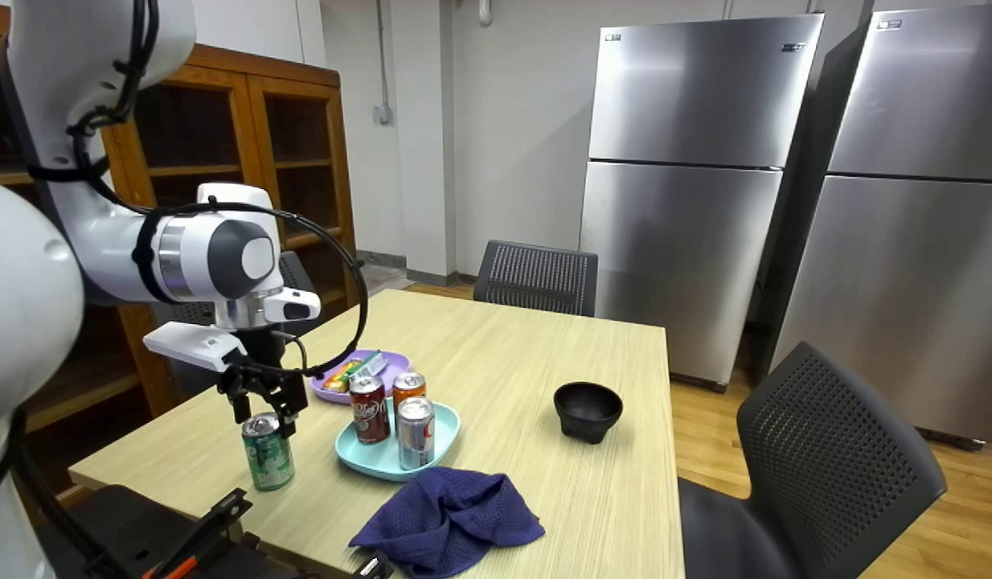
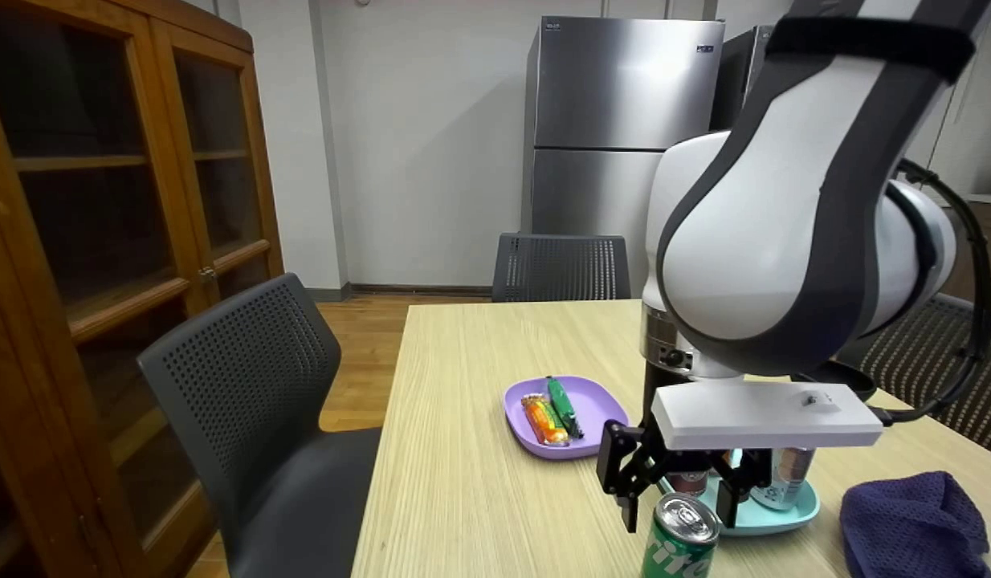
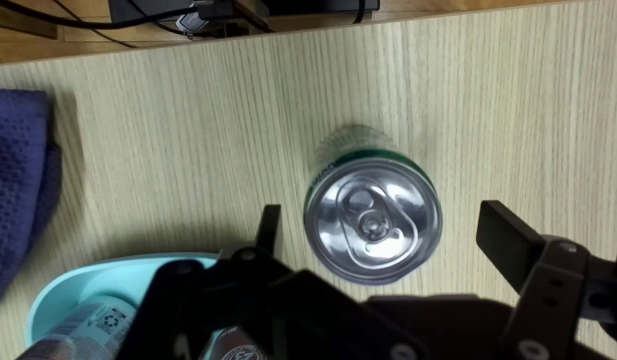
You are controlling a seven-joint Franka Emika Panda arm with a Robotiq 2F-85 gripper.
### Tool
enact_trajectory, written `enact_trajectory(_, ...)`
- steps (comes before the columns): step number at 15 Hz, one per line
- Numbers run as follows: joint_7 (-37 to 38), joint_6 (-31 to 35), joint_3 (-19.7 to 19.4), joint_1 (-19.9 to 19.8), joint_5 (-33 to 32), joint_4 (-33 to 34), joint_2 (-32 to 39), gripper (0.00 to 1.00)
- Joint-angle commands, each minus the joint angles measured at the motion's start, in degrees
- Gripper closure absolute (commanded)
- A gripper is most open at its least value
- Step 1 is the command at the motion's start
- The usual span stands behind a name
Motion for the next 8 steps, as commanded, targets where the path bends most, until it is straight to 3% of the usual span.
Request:
enact_trajectory(1, 2.68, -1.53, -0.28, 0.46, -1.2, -1.5, -2.18, 0.0)
enact_trajectory(4, 2.51, -1.39, -0.28, 0.4, -1.33, -1.6, -2.03, 0.0)
enact_trajectory(5, 2.36, -1.22, -0.52, 0.38, -1.65, -1.53, -1.91, 0.23)
enact_trajectory(8, 2.09, -1.0, -0.72, 0.26, -1.9, -1.48, -1.7, 0.42)
